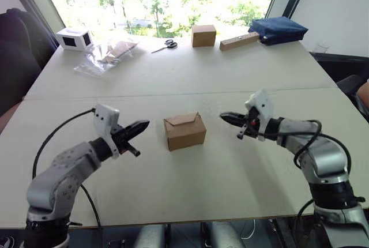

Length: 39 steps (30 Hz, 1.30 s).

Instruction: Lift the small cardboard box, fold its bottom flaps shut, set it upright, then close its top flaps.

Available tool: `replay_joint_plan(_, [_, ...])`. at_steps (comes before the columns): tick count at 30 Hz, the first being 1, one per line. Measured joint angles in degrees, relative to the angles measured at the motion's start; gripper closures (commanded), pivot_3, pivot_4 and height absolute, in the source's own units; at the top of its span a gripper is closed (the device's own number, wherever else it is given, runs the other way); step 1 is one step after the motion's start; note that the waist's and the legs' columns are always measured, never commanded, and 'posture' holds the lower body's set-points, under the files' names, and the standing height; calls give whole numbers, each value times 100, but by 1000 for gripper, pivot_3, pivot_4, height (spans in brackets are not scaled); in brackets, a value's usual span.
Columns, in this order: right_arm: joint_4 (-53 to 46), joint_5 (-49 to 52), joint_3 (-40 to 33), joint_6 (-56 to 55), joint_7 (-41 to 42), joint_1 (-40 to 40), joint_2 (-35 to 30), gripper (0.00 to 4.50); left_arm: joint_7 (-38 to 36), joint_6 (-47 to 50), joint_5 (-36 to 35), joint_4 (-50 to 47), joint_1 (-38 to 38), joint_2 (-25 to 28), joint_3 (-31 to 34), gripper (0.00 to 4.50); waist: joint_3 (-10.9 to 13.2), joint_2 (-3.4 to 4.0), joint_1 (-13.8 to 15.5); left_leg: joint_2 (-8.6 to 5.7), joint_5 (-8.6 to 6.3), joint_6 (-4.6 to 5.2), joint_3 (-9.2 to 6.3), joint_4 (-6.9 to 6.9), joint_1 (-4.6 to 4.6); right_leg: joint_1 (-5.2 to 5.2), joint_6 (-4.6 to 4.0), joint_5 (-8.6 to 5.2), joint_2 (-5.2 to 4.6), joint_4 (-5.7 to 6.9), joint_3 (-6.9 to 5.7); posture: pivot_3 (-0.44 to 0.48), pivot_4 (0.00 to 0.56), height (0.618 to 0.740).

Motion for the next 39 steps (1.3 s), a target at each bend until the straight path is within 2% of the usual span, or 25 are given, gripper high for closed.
replay_joint_plan(6, [170,-296,442,-283,-169,-40,136,4500,-66,-439,523,219,121,23,-609,4473,0,0,4,0,1,-2,0,1,0,1,-1,0,0,-1,0,0,150,740])
replay_joint_plan(13, [270,-383,497,-356,-213,-78,145,4500,-146,-763,870,463,120,27,-857,4473,0,0,1,0,1,-1,0,1,-1,0,-1,0,0,-2,0,0,150,740])
replay_joint_plan(19, [144,-350,489,-307,-172,205,48,4500,-195,-864,866,457,189,54,-824,4473,0,0,5,0,0,0,-1,1,-1,0,-1,0,-2,-2,0,0,150,740])
replay_joint_plan(24, [-789,181,-55,242,151,869,-599,4500,-371,-611,361,-46,594,378,-217,4473,1,1,8,3,-2,3,-2,0,-4,0,-1,0,-3,-6,1,0,150,740])
replay_joint_plan(29, [-1978,1207,-952,1052,611,1818,-1241,4500,-859,-153,-329,-911,1440,1145,504,4473,1,2,5,7,-3,6,-2,-2,1,10,-3,-2,-3,-15,1,0,150,740])
replay_joint_plan(34, [-2084,1425,-1318,1126,875,2442,-1685,4500,-1322,35,-644,-1115,2201,1651,999,4473,0,3,22,7,-6,10,-1,-2,10,23,-5,-3,-3,-25,0,0,150,740])
replay_joint_plan(39, [-1950,1434,-1390,967,900,2422,-1732,4500,-1399,28,-669,-1072,2263,1644,1080,4473,0,2,93,7,-6,11,0,-1,10,25,-4,-3,-2,-28,-1,0,150,740])
